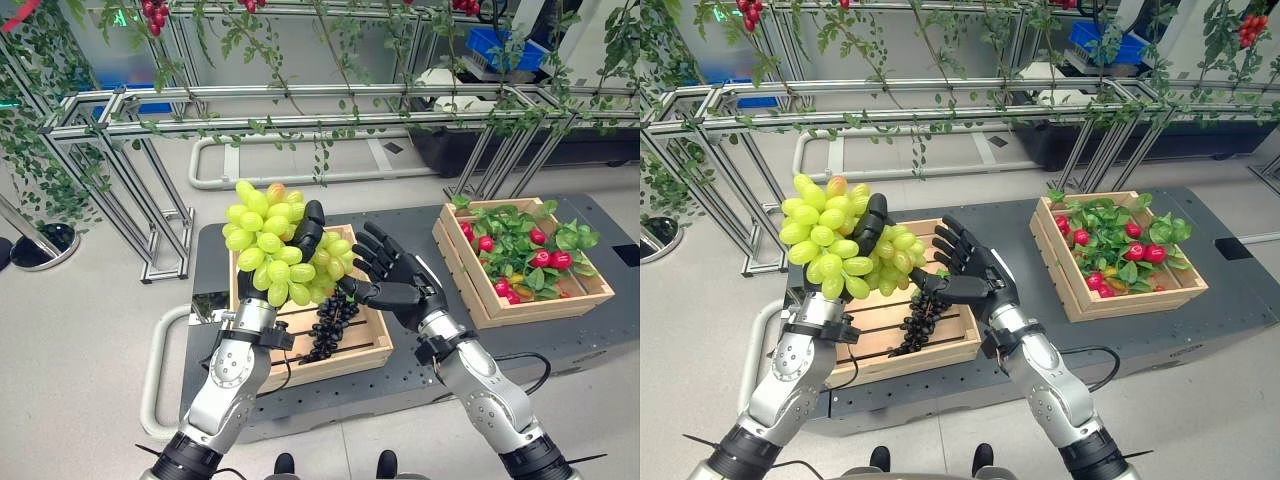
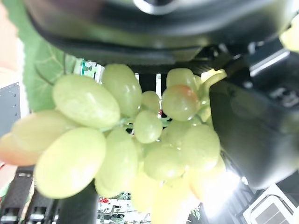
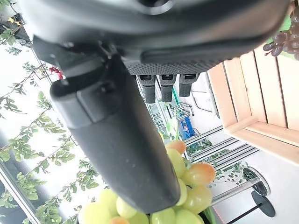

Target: Pick up the fruits from the basket on one side to the basket on the other side

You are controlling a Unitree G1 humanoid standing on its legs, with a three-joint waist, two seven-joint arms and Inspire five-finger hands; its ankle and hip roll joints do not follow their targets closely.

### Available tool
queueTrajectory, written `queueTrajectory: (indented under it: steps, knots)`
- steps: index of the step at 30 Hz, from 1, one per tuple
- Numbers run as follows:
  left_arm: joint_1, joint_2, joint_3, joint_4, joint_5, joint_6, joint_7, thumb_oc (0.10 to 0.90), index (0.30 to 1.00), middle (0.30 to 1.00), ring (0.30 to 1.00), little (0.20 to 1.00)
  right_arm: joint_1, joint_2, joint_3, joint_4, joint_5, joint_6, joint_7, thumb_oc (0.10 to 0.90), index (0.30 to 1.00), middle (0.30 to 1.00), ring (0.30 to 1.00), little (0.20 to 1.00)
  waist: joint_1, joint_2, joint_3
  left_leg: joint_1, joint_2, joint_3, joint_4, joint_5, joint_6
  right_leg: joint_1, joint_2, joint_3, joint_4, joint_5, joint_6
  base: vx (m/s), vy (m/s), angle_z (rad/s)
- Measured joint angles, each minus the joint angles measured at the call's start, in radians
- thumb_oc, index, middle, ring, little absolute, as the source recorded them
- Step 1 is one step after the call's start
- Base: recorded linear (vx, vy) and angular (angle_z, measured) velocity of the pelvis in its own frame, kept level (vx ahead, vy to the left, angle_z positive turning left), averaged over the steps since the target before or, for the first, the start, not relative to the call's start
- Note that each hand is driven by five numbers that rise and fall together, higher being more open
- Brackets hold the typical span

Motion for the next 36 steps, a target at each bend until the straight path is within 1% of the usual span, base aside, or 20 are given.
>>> queueTrajectory:
  steps: [8, 11, 16, 20, 26, 27, 28, 29, 30, 34, 36]
  knots:
    - [0.0, -0.011, -0.001, 0.0, -0.09, 0.009, -0.004, 0.4, 0.3, 0.3, 0.3, 0.3, 0.0, 0.006, 0.034, 0.0, 0.07, -0.008, 0.014, 0.8, 0.9, 0.9, 0.9, 0.9, 0.001, 0.001, 0.0, 0.0, 0.0, 0.0, 0.0, 0.0, 0.0, 0.0, 0.0, 0.0, 0.0, 0.0, 0.0, 0.0, 0.0, 0.0]
    - [0.0, -0.024, -0.003, 0.001, -0.132, 0.025, -0.004, 0.4, 0.3, 0.3, 0.3, 0.3, 0.0, 0.011, 0.036, 0.0, 0.077, -0.014, 0.053, 0.8, 0.9, 0.9, 0.9, 0.9, 0.006, 0.001, 0.0, 0.0, 0.0, -0.001, 0.0, 0.0, 0.0, 0.001, 0.0, -0.001, 0.0, 0.0, 0.0, 0.0, 0.0, 0.0]
    - [0.0, -0.045, -0.009, 0.002, -0.199, 0.041, -0.015, 0.4, 0.3, 0.3, 0.3, 0.3, 0.0, 0.014, 0.045, 0.001, 0.153, -0.02, 0.111, 0.8, 0.9, 0.9, 0.9, 0.9, 0.011, 0.001, 0.0, 0.0, 0.0, -0.001, 0.0, 0.0, 0.0, 0.001, 0.0, -0.001, 0.0, 0.0, 0.0, 0.0, 0.0, 0.0]
    - [0.0, -0.046, -0.014, 0.002, -0.21, 0.045, -0.034, 0.4, 0.3, 0.3, 0.3, 0.3, 0.0, 0.018, 0.074, 0.001, 0.154, -0.027, 0.145, 0.8, 0.9, 0.9, 0.9, 0.9, 0.012, 0.002, 0.0, 0.0, 0.0, -0.002, 0.0, 0.0, 0.0, 0.001, 0.0, -0.002, 0.0, 0.0, 0.0, 0.0, 0.0, 0.0]
    - [0.0, -0.047, -0.016, 0.002, -0.225, 0.046, -0.047, 0.4, 0.3, 0.3, 0.3, 0.3, 0.0, 0.019, 0.074, 0.002, 0.153, -0.034, 0.146, 0.8, 0.9, 0.9, 0.9, 0.9, 0.016, 0.002, -0.001, 0.0, 0.0, -0.002, 0.0, 0.0, 0.0, 0.001, 0.0, -0.002, 0.0, 0.0, 0.0, 0.0, 0.0, 0.0]
    - [0.0, -0.047, -0.016, 0.002, -0.225, 0.049, -0.052, 0.4, 0.3, 0.3, 0.3, 0.3, 0.0, 0.019, 0.074, 0.003, 0.153, -0.037, 0.146, 0.598, 0.596, 0.596, 0.596, 0.596, 0.017, 0.002, -0.001, 0.0, -0.001, -0.002, 0.0, 0.0, 0.0, 0.001, 0.0, -0.002, 0.0, 0.0, 0.0, 0.0, 0.0, 0.0]
    - [0.0, -0.047, -0.016, 0.002, -0.225, 0.053, -0.054, 0.4, 0.3, 0.3, 0.3, 0.3, 0.0, 0.019, 0.074, 0.003, 0.153, -0.038, 0.147, 0.519, 0.479, 0.479, 0.479, 0.479, 0.017, 0.002, -0.001, 0.0, -0.001, -0.002, 0.0, 0.0, 0.0, 0.001, 0.0, -0.002, 0.0, 0.0, 0.0, 0.0, 0.0, 0.0]
    - [0.0, -0.047, -0.016, 0.002, -0.225, 0.057, -0.057, 0.4, 0.3, 0.3, 0.3, 0.3, 0.0, 0.019, 0.073, 0.004, 0.153, -0.038, 0.147, 0.424, 0.335, 0.335, 0.335, 0.335, 0.017, 0.002, -0.001, 0.0, 0.0, -0.002, 0.0, 0.0, 0.0, 0.001, 0.0, -0.002, 0.0, 0.0, 0.0, 0.0, 0.0, 0.0]
    - [0.0, -0.048, -0.016, 0.002, -0.225, 0.058, -0.059, 0.4, 0.3, 0.3, 0.3, 0.3, 0.0, 0.019, 0.071, 0.008, 0.152, -0.039, 0.147, 0.4, 0.3, 0.3, 0.3, 0.3, 0.017, 0.003, -0.001, 0.0, -0.001, -0.002, 0.0, 0.0, 0.0, 0.001, 0.0, -0.002, 0.0, 0.0, 0.0, 0.0, 0.0, 0.0]
    - [0.0, -0.048, -0.017, 0.002, -0.224, 0.058, -0.073, 0.4, 0.3, 0.3, 0.3, 0.3, 0.0, 0.017, 0.061, 0.045, 0.152, -0.064, 0.146, 0.4, 0.3, 0.3, 0.3, 0.3, 0.019, 0.005, -0.002, 0.0, -0.001, -0.002, 0.0, 0.0, 0.0, 0.002, 0.0, -0.002, 0.0, 0.0, 0.0, 0.0, 0.0, 0.0]
    - [0.0, -0.049, -0.015, 0.002, -0.224, 0.064, -0.073, 0.4, 0.3, 0.3, 0.3, 0.3, 0.0, 0.014, 0.065, 0.045, 0.149, -0.065, 0.146, 0.4, 0.3, 0.3, 0.3, 0.3, 0.019, 0.007, -0.004, 0.0, -0.001, -0.002, 0.0, 0.0, 0.0, 0.001, 0.0, -0.002, 0.0, 0.0, 0.0, 0.0, 0.0, 0.0]
